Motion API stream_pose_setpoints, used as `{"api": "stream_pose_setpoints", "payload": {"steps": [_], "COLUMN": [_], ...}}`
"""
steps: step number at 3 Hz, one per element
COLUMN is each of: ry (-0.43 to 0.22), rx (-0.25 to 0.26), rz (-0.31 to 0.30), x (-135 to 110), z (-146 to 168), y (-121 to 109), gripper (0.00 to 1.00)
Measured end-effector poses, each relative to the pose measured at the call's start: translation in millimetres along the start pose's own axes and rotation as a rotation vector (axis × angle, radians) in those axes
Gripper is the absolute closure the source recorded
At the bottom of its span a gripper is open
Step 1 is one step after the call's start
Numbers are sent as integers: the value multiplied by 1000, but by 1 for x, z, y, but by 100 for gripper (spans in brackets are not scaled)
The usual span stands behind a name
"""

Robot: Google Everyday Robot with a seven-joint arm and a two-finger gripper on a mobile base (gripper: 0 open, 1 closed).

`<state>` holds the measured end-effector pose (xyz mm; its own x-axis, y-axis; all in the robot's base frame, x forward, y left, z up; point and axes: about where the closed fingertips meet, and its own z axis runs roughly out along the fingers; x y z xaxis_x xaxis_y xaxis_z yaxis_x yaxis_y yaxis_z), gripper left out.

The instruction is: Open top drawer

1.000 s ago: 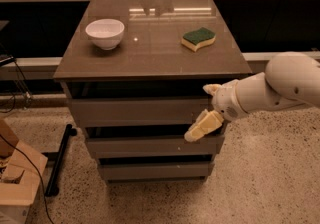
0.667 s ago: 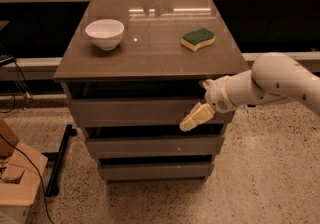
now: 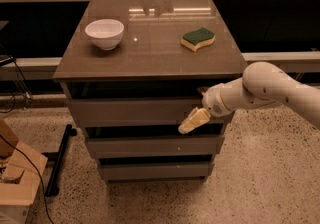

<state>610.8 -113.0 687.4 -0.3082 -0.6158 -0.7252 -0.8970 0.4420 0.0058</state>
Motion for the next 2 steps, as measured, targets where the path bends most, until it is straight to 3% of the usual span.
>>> {"api": "stream_pose_setpoints", "payload": {"steps": [1, 2], "ry": [59, 59], "rx": [-30, -30], "rz": [14, 14], "x": [22, 22], "z": [-5, -6], "y": [13, 13], "gripper": [15, 37]}}
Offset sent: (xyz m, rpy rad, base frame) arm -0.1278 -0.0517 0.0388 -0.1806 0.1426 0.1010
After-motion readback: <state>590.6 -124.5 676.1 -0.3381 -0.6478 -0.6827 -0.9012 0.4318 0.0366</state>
